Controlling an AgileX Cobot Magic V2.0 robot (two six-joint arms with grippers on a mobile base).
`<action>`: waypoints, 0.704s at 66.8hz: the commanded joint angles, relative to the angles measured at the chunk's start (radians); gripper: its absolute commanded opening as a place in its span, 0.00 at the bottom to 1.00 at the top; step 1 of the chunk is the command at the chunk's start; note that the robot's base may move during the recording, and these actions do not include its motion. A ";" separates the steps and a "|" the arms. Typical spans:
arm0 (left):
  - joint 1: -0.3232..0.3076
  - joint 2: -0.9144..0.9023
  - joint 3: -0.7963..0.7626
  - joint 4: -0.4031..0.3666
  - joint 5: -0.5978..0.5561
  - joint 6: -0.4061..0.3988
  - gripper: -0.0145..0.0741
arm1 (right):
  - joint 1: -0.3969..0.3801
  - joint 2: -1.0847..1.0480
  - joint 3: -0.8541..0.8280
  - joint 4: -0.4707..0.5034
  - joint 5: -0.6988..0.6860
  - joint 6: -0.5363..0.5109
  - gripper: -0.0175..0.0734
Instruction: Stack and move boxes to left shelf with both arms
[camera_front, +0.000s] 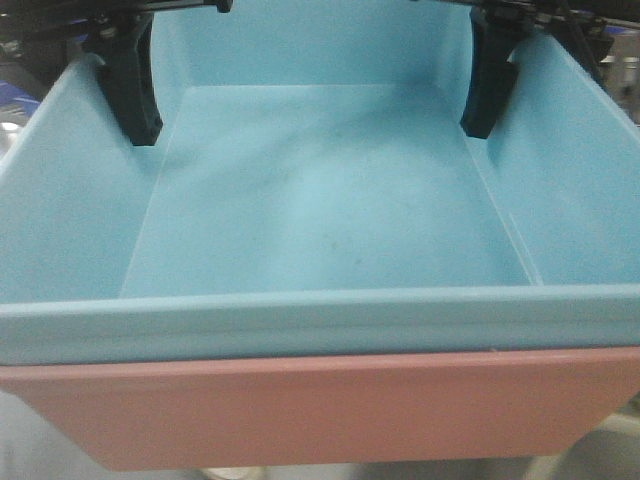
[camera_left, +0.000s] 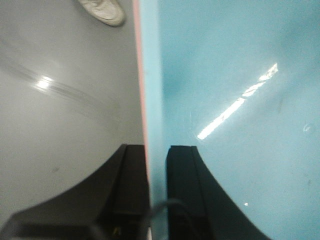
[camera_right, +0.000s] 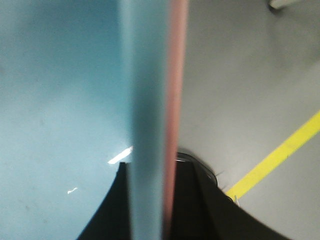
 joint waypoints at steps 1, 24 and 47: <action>-0.006 -0.045 -0.039 0.025 -0.046 0.002 0.16 | -0.004 -0.053 -0.028 -0.008 -0.038 -0.004 0.25; -0.006 -0.045 -0.039 0.025 -0.046 0.002 0.16 | -0.004 -0.053 -0.028 -0.008 -0.038 -0.004 0.25; -0.006 -0.045 -0.039 0.023 -0.046 0.002 0.16 | -0.004 -0.053 -0.028 -0.008 -0.038 -0.004 0.25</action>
